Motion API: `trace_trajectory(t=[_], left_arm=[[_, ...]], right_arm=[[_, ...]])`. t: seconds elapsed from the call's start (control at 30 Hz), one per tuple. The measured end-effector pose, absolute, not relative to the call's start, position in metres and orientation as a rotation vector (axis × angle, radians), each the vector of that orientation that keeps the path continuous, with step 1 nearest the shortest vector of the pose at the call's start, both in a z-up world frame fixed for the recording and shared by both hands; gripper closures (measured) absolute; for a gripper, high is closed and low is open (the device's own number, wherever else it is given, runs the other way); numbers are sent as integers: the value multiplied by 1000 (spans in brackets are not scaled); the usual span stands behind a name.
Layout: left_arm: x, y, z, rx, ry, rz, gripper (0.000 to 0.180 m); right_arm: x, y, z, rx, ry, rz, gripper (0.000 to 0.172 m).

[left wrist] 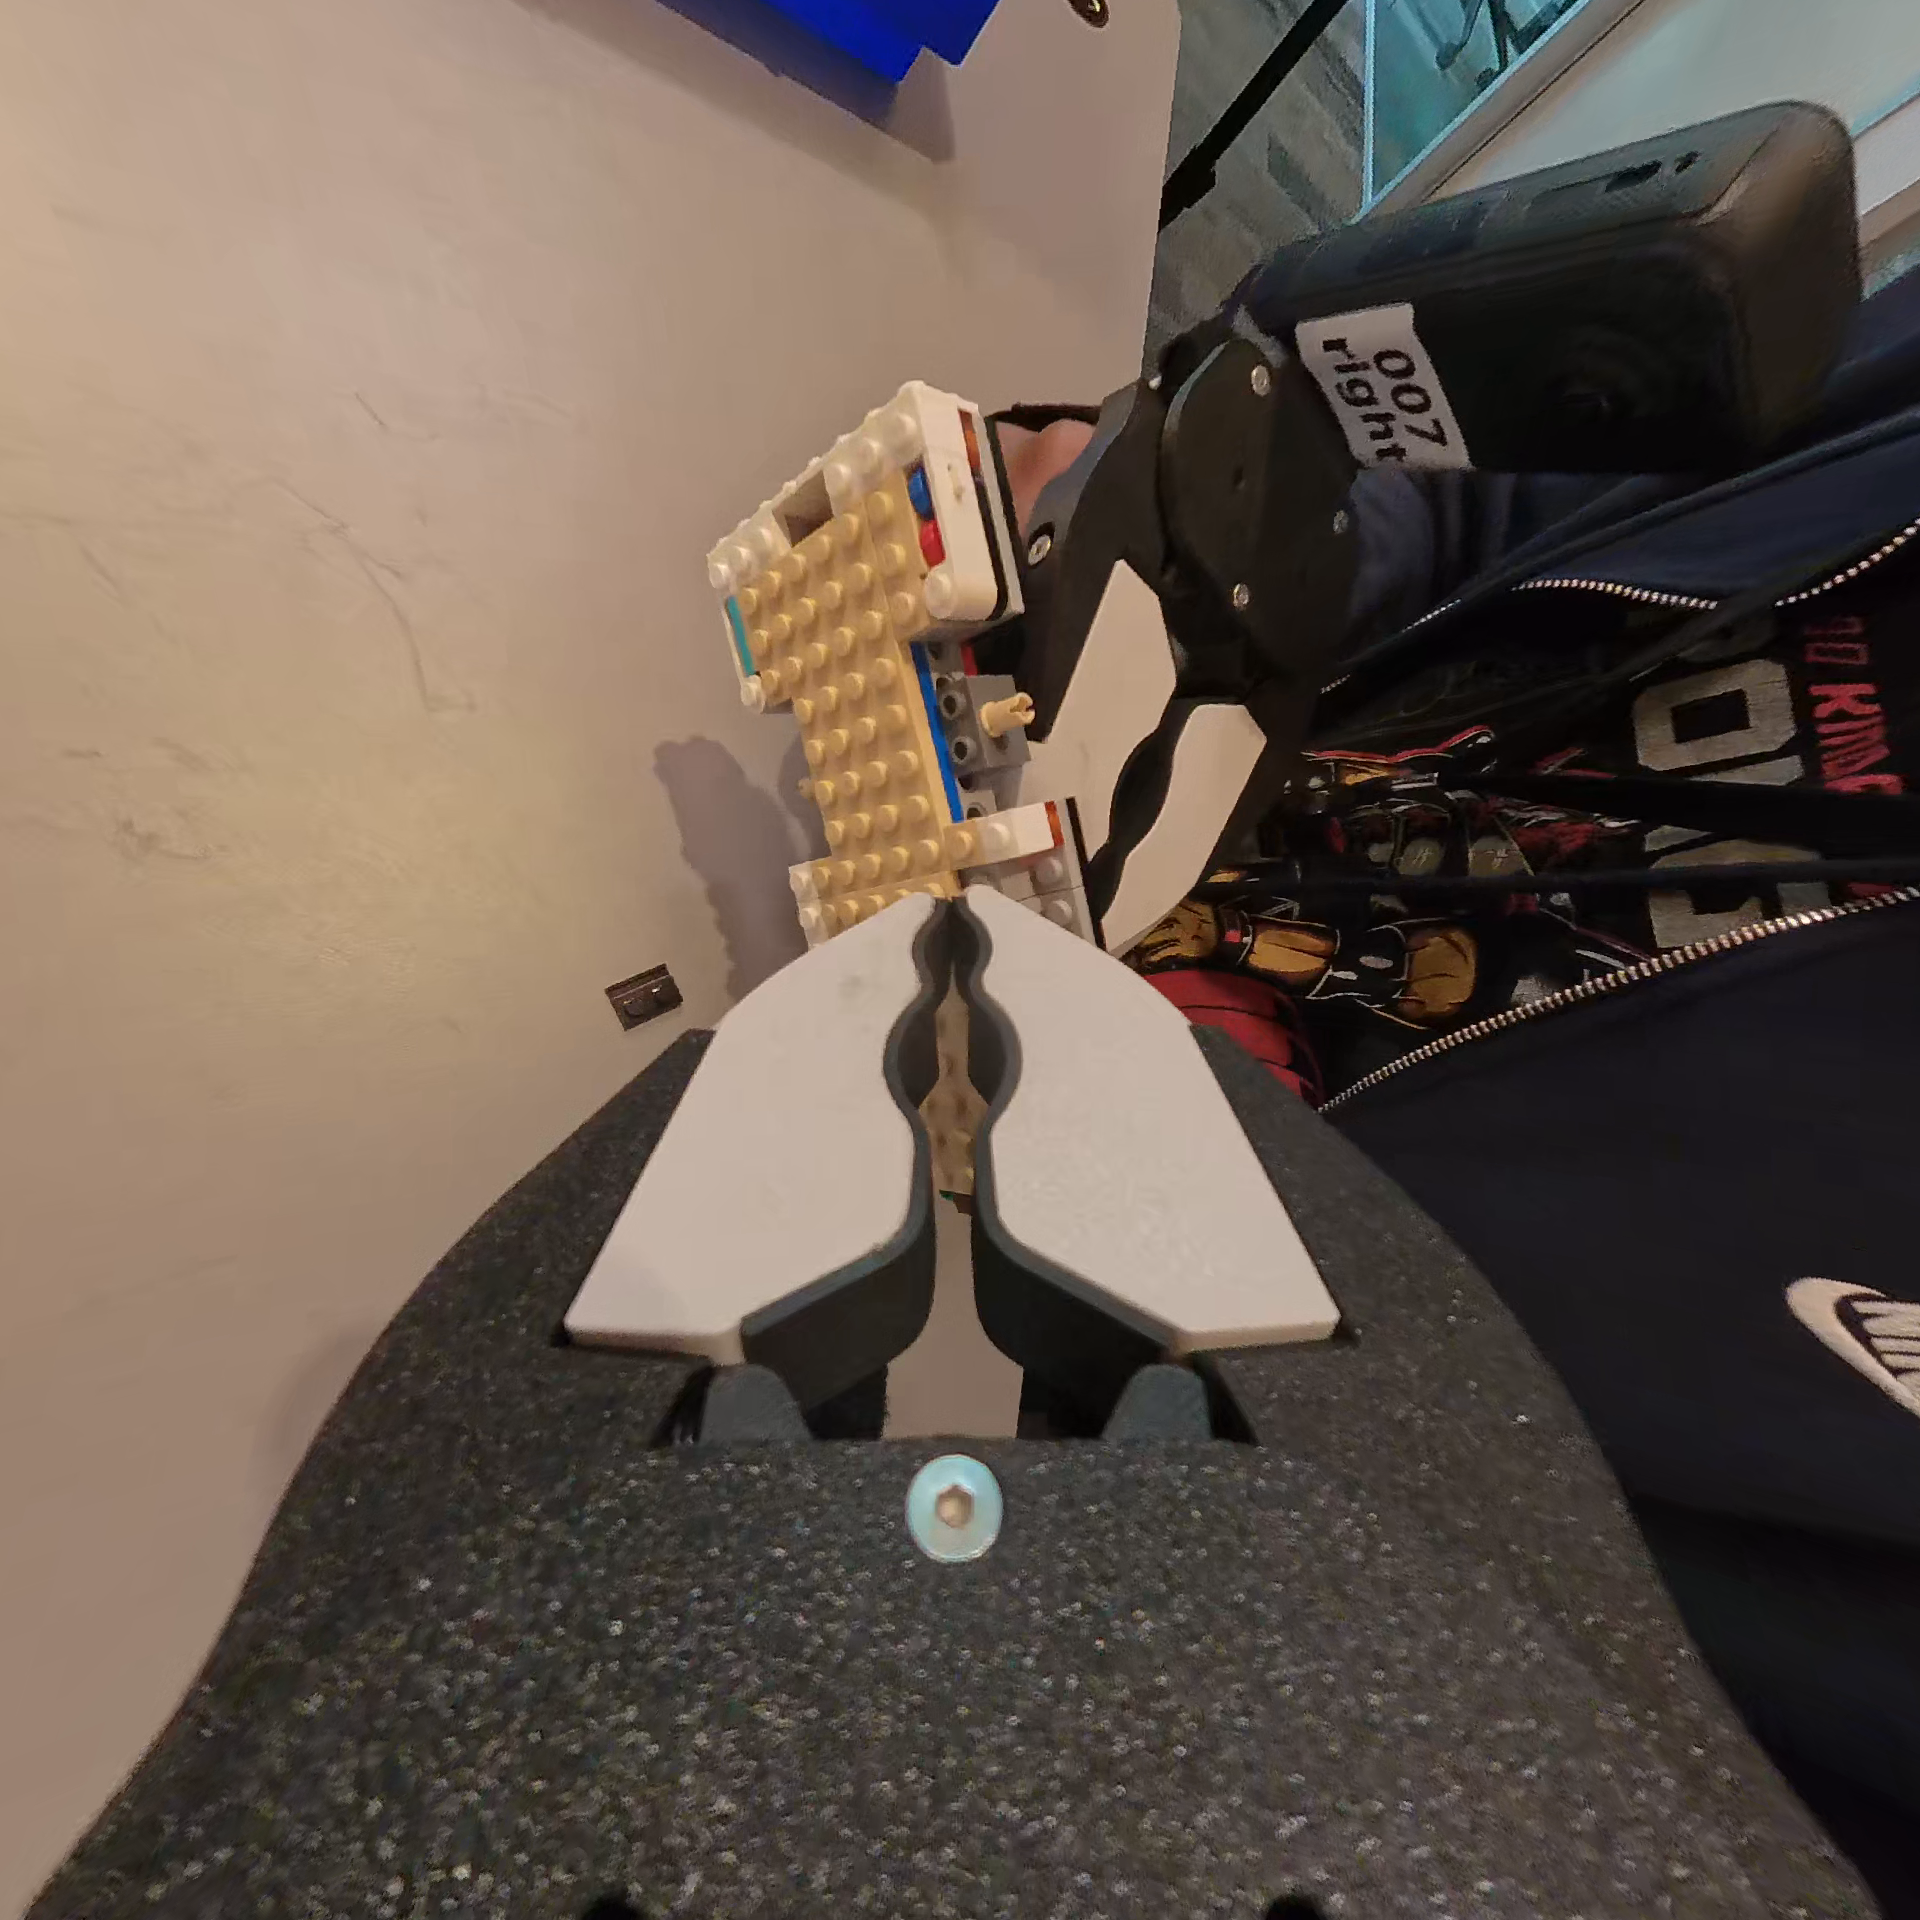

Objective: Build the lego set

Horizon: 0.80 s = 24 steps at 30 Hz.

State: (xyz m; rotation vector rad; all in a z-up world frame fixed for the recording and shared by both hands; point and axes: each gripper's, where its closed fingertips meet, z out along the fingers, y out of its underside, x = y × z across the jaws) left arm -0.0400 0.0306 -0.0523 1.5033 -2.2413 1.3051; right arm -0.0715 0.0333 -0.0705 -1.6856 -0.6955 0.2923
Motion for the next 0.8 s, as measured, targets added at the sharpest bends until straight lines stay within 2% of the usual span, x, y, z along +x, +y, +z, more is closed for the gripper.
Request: trace_trajectory(t=[0.37, 0.6, 0.8], left_arm=[[-47, 9, -71, 1441, -2249, 1279, 180], [-53, 32, -52, 1544, -2248, 1415, 180], [-66, 63, -65, 1793, -2266, 1401, 166]], right_arm=[[-42, 32, -90, -1866, -592, 201, 172], [-19, 17, -90, -1891, -512, 193, 172], [-6, 16, -97, -1953, -449, 210, 169]])
